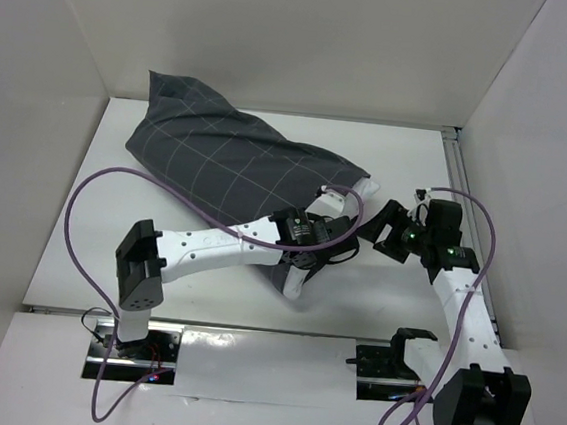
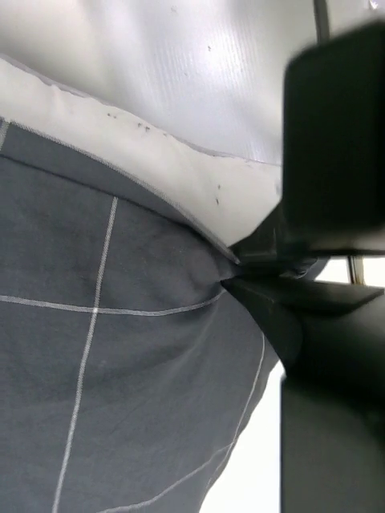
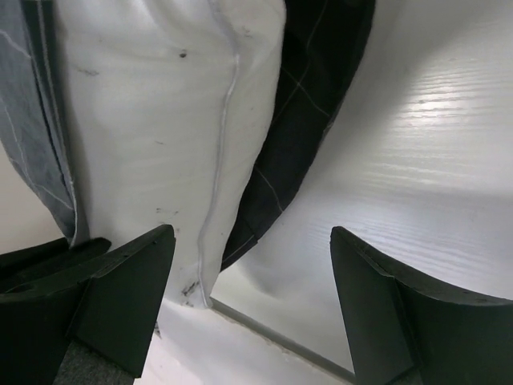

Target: Put the pillow into the pillowcase

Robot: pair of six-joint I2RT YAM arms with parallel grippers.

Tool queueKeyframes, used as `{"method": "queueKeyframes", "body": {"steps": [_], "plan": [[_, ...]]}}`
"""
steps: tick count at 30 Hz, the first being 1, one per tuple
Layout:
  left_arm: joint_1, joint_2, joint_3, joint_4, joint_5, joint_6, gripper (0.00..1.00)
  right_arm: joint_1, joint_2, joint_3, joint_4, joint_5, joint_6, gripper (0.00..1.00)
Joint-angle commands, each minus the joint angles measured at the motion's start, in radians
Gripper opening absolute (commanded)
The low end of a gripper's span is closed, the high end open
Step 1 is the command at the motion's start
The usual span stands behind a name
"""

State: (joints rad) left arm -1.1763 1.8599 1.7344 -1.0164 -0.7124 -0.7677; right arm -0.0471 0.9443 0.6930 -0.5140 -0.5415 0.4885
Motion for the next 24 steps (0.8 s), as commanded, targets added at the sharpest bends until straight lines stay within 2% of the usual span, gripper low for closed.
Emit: {"method": "queueKeyframes", "body": {"steps": [1, 3, 5, 6, 9, 11, 14, 16, 19, 21, 22, 23, 24], "plan": [[0.001, -0.073, 0.039, -0.047, -0.016, 0.004, 0.22, 0.036, -0.002, -0.013, 0.058, -0.064, -0.018, 0.85], [0.001, -0.113, 0.050, -0.047, 0.013, 0.017, 0.15, 0.085, 0.007, -0.013, 0.071, -0.074, -0.018, 0.87], [0.001, -0.161, 0.050, -0.010, 0.062, 0.044, 0.14, 0.148, 0.017, -0.004, 0.106, -0.103, -0.007, 0.88], [0.001, -0.177, 0.031, 0.042, 0.080, 0.077, 0.10, 0.171, 0.027, -0.004, 0.121, -0.103, 0.002, 0.90], [0.001, -0.198, 0.008, 0.075, 0.129, 0.099, 0.07, 0.269, 0.054, -0.004, 0.187, -0.078, 0.050, 0.90], [0.001, -0.199, 0.020, 0.075, 0.149, 0.108, 0.07, 0.318, 0.073, -0.013, 0.222, -0.054, 0.077, 0.90], [0.001, -0.199, 0.010, 0.087, 0.159, 0.108, 0.14, 0.400, 0.117, -0.030, 0.343, -0.029, 0.145, 0.90], [0.001, -0.199, -0.002, 0.098, 0.150, 0.108, 0.00, 0.440, 0.174, -0.030, 0.390, -0.003, 0.165, 0.90], [0.001, -0.189, -0.003, 0.098, 0.159, 0.108, 0.00, 0.452, 0.212, -0.030, 0.428, 0.034, 0.191, 0.88], [0.001, -0.203, -0.003, 0.111, 0.195, 0.117, 0.00, 0.452, 0.212, -0.030, 0.451, 0.069, 0.205, 0.79], [0.001, -0.214, 0.010, 0.154, 0.253, 0.143, 0.00, 0.452, 0.212, -0.039, 0.495, 0.069, 0.229, 0.68], [0.001, -0.225, 0.010, 0.185, 0.292, 0.159, 0.00, 0.452, 0.212, -0.039, 0.541, 0.069, 0.251, 0.36], [0.001, -0.235, 0.022, 0.225, 0.341, 0.174, 0.00, 0.452, 0.224, -0.050, 0.601, 0.069, 0.278, 0.19]]}}
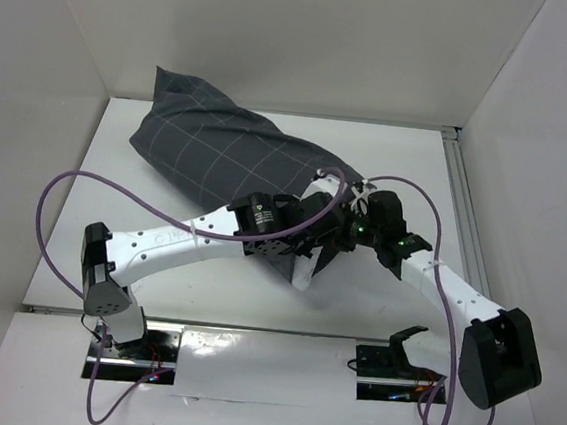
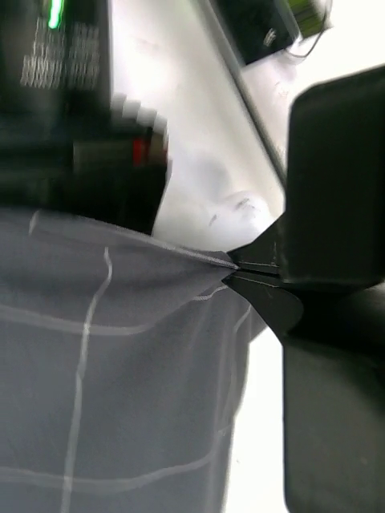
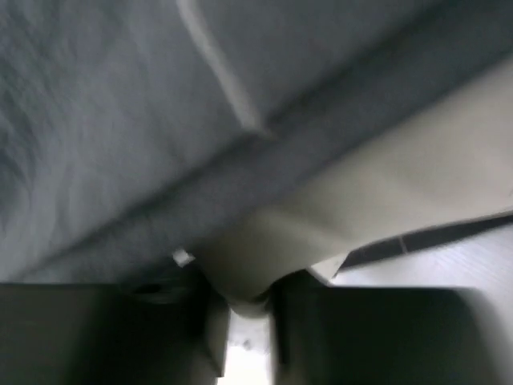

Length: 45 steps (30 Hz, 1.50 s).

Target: Put the pillow into the pillowcase

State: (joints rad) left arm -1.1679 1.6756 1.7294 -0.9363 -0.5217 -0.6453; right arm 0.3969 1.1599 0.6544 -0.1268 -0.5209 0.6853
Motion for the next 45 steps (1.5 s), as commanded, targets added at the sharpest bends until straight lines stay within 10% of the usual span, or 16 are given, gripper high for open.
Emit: {"method": "queueKeyframes", "body": {"steps": [1, 7, 11, 18, 29, 33, 35, 37, 45], "plan": [[-0.007, -0.063, 0.047, 0.227, 0.260, 0.093, 0.00, 0.008, 0.032, 0.002, 0.324, 0.032, 0.120, 0.07], [-0.007, 0.024, 0.467, 0.206, 0.485, 0.179, 0.00, -0.075, 0.043, 0.362, 0.248, -0.002, 0.060, 0.00], [0.108, 0.116, 0.685, 0.214, 0.750, 0.181, 0.00, -0.058, -0.038, 0.322, 0.206, 0.042, 0.019, 0.00], [0.238, 0.220, 0.677, 0.447, 1.074, 0.012, 0.00, 0.097, 0.164, -0.079, 0.616, 0.081, 0.233, 0.00], [0.301, 0.250, 0.490, 0.536, 1.115, -0.043, 0.00, 0.062, 0.020, -0.174, 0.518, 0.167, 0.263, 0.00], [0.333, 0.259, 0.480, 0.513, 1.150, -0.043, 0.74, 0.021, -0.070, -0.145, 0.365, 0.190, 0.224, 0.00], [0.358, 0.248, 0.504, 0.473, 1.160, -0.016, 0.83, -0.004, -0.094, -0.112, 0.255, 0.190, 0.153, 0.21], [0.398, 0.213, 0.526, 0.397, 1.146, 0.009, 0.87, -0.053, -0.129, -0.036, 0.038, 0.244, 0.055, 0.75], [0.655, -0.085, 0.342, 0.197, 0.902, 0.122, 0.80, -0.321, -0.197, 0.201, -0.371, 0.308, -0.174, 0.94]]}}
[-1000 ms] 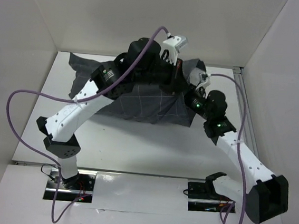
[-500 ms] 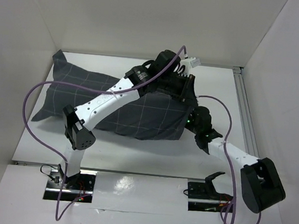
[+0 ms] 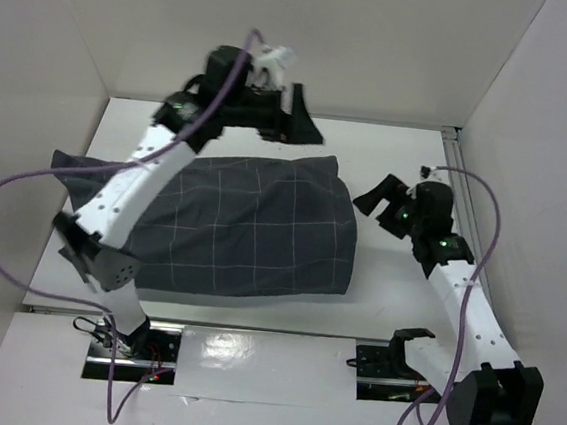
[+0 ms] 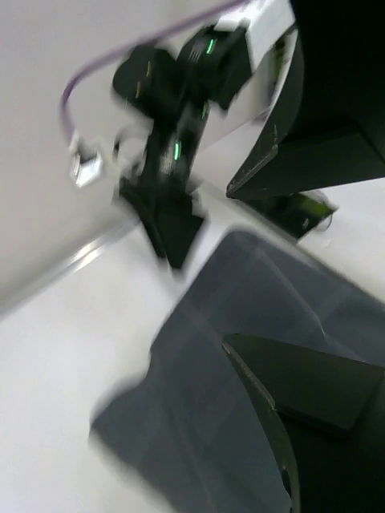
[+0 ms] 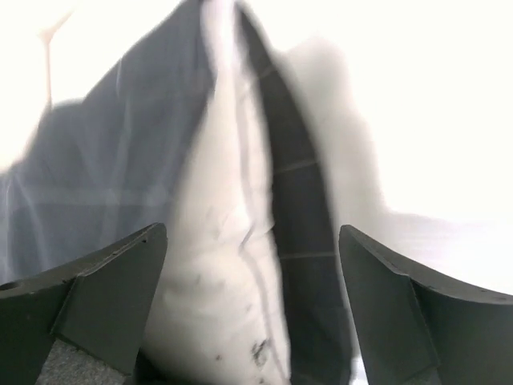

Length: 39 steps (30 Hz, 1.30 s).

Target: Put the pillow into the pillowcase

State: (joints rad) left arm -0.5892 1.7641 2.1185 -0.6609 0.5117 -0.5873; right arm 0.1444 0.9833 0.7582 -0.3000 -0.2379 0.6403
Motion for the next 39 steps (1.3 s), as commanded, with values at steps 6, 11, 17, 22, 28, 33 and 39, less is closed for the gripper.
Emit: {"method": "queueKeyframes", "body": {"steps": [6, 11, 17, 22, 28, 33, 39], "plan": [[0.279, -0.446, -0.369, -0.161, -0.400, 0.078, 0.80, -0.149, 0.020, 0.251, -0.240, -0.086, -0.191, 0.98], [0.360, -0.657, -0.655, -0.197, -0.541, 0.029, 0.80, -0.010, 0.127, 0.293, -0.160, -0.112, -0.203, 0.99], [0.437, -0.761, -0.851, -0.207, -0.618, 0.000, 0.80, 0.194, 0.308, 0.345, -0.042, -0.119, -0.179, 0.97], [0.463, -0.761, -0.995, -0.143, -0.563, -0.011, 0.67, 0.283, 0.339, 0.282, 0.114, -0.167, -0.104, 0.73], [0.416, -0.687, -1.052, -0.011, -0.404, -0.035, 0.00, 0.273, 0.252, 0.259, 0.041, 0.070, -0.060, 0.00], [0.284, -0.536, -0.922, 0.052, -0.395, -0.045, 0.00, 0.201, 0.187, 0.300, -0.065, 0.225, -0.109, 0.00], [0.141, -0.345, -0.703, 0.118, -0.398, -0.065, 0.00, -0.021, 0.154, 0.311, -0.107, 0.269, -0.143, 0.00]]}}
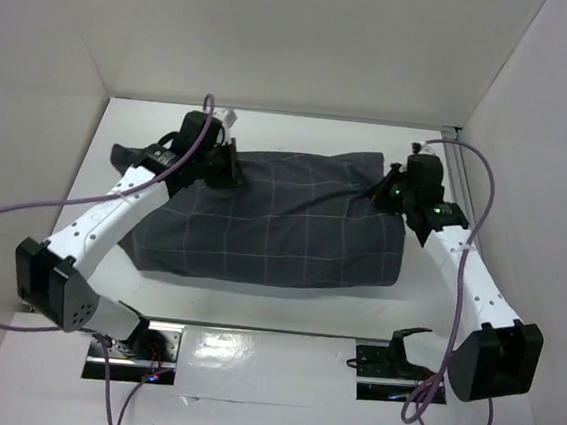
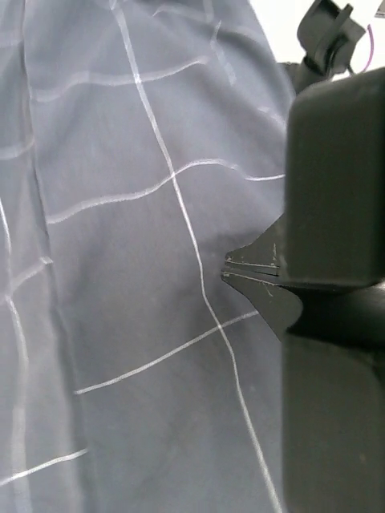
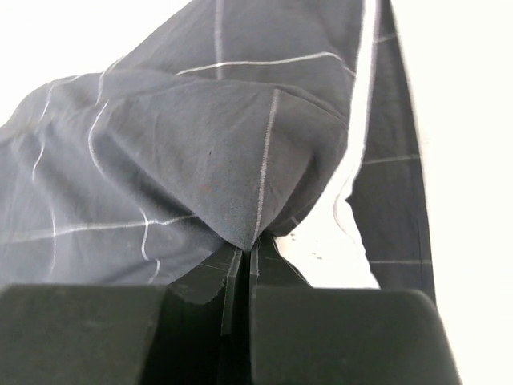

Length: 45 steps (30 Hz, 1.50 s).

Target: Put the pillow into the pillowcase

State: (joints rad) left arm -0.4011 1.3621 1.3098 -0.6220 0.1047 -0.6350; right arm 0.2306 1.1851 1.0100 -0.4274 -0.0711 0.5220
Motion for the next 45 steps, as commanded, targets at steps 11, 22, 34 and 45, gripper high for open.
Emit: {"method": "queueKeyframes", "body": {"steps": [11, 22, 34, 45], "plan": [[-0.033, 0.062, 0.307, -0.093, -0.182, 0.063, 0.74, -0.269, 0.012, 0.283, -0.108, 0.133, -0.071, 0.95], [0.070, -0.324, -0.095, -0.120, -0.229, 0.040, 0.60, -0.105, -0.105, 0.220, -0.163, 0.034, -0.152, 0.98], [0.162, -0.086, -0.264, 0.110, -0.266, -0.080, 0.32, 0.010, 0.192, -0.096, 0.260, 0.056, 0.007, 0.82], [0.249, 0.207, 0.051, 0.110, -0.189, 0.018, 0.40, 0.125, 0.438, 0.254, 0.164, 0.178, -0.014, 1.00]]}}
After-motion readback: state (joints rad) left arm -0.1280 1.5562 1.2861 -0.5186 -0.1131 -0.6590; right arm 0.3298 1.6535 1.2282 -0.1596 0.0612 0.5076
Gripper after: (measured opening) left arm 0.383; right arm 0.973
